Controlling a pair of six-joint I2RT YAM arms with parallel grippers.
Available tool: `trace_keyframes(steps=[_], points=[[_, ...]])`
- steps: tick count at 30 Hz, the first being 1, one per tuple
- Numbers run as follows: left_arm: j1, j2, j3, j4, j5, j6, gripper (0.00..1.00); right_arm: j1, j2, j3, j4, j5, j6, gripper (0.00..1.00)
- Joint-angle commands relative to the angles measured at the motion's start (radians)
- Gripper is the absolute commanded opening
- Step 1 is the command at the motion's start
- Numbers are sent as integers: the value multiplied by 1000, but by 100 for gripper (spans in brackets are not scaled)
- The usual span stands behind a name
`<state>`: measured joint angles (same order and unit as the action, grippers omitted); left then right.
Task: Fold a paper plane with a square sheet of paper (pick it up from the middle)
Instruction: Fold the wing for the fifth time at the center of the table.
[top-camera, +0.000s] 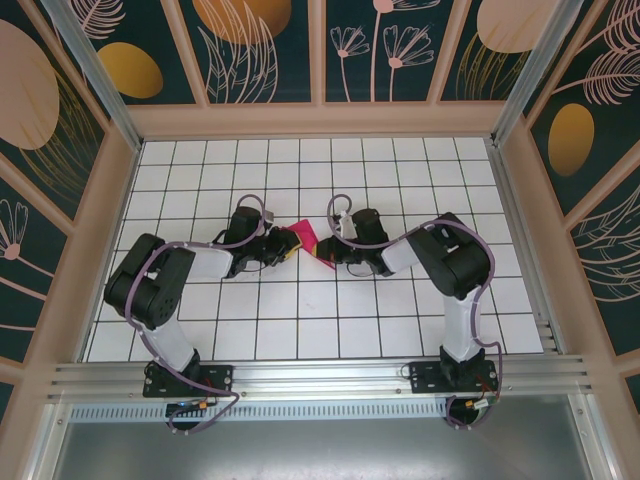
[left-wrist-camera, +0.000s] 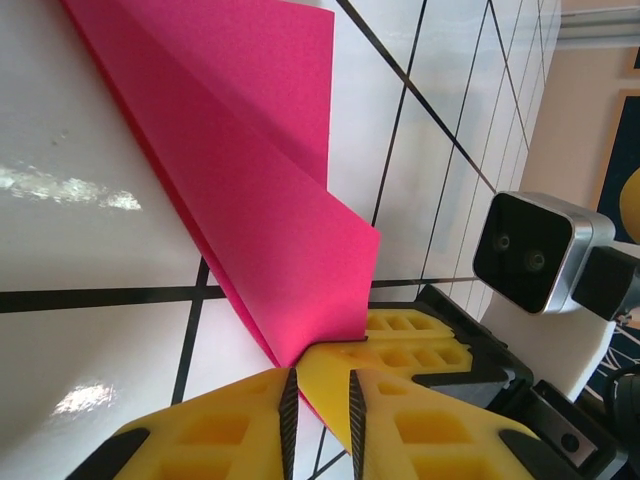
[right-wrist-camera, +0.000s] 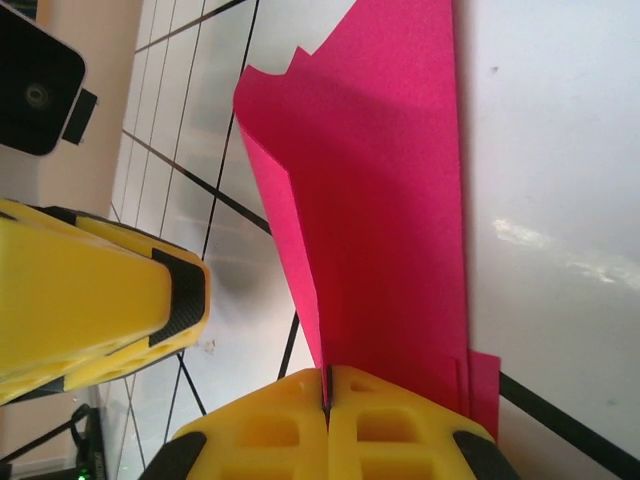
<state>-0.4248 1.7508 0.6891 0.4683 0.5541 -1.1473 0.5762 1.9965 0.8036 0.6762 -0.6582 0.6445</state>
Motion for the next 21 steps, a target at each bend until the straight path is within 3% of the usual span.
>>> trace_keyframes(steps=[1, 21], points=[[-6, 23, 27, 37, 20, 26, 23, -12, 30, 11, 40, -64, 85, 0], [-17, 92, 33, 120, 45, 26, 17, -24, 51, 21, -6, -57, 250, 0]])
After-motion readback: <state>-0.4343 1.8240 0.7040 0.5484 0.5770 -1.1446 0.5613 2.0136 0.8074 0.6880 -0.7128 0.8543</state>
